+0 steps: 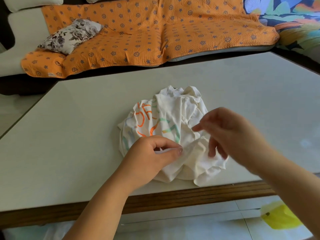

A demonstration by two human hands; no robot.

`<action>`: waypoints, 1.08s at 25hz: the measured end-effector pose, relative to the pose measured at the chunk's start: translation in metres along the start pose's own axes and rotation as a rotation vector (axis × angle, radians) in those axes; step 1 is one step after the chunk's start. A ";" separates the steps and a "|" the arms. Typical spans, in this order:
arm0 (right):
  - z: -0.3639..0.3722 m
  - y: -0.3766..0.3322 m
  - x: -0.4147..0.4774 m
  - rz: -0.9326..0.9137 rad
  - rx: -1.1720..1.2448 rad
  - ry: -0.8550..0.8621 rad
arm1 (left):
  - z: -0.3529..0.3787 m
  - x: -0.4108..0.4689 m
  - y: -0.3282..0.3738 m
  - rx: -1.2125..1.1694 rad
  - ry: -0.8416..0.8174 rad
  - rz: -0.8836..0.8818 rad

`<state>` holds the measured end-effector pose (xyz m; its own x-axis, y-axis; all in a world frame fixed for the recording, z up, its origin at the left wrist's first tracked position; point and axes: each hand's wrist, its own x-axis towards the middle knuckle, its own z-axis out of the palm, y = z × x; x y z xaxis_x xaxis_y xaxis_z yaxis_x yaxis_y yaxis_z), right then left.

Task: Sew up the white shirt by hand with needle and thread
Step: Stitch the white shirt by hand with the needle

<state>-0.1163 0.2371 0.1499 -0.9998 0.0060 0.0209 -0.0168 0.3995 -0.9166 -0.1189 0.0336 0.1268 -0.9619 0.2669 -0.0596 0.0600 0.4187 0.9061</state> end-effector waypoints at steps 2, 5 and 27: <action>0.016 -0.008 -0.018 -0.020 0.033 -0.158 | 0.001 0.001 0.001 -0.009 0.021 0.005; 0.021 -0.003 -0.022 -0.058 -0.070 -0.111 | -0.002 0.000 0.000 0.003 0.017 0.016; 0.010 -0.003 -0.021 0.023 -0.111 -0.229 | -0.007 0.000 0.000 0.103 0.075 0.096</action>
<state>-0.0958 0.2263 0.1481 -0.9771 -0.1869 -0.1021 -0.0052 0.5002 -0.8659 -0.1204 0.0272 0.1301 -0.9673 0.2465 0.0605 0.1766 0.4825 0.8579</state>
